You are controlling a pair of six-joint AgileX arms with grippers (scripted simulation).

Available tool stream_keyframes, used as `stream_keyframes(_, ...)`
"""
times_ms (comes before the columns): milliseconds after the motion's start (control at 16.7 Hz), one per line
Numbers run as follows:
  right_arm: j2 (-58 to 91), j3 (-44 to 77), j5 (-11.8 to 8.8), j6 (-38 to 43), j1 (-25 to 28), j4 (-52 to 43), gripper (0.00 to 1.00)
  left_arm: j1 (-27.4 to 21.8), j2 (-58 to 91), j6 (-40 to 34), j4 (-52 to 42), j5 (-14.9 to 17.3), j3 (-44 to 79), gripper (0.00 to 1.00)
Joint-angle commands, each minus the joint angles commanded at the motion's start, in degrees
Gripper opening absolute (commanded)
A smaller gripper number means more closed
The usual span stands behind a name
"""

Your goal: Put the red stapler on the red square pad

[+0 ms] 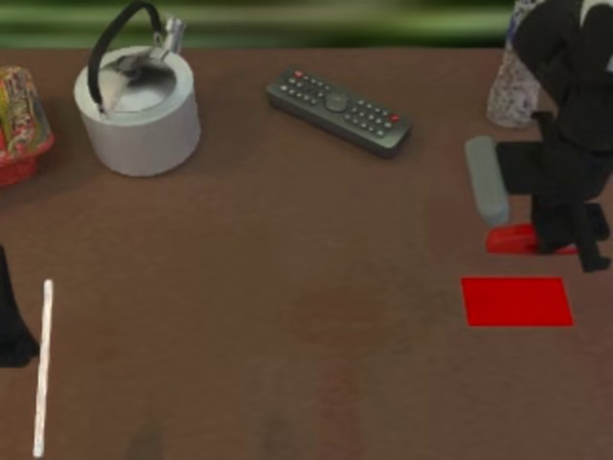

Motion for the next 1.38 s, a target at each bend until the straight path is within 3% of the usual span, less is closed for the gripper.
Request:
stream_keyframes(360, 4.0, -9.5, 0.1, 0.2, 0.1, 13.8, 0.0, 0.0, 0.0, 0.0, 0.0, 0.0, 0.0, 1.0)
stream_keyframes(660, 4.3, -10.2, 0.1, 0.2, 0.1, 14.8, 0.0, 0.0, 0.0, 0.0, 0.0, 0.0, 0.0, 1.0)
stream_keyframes(1380, 4.3, -10.2, 0.1, 0.2, 0.1, 14.8, 0.9, 0.0, 0.0, 0.0, 0.0, 0.0, 0.0, 1.0)
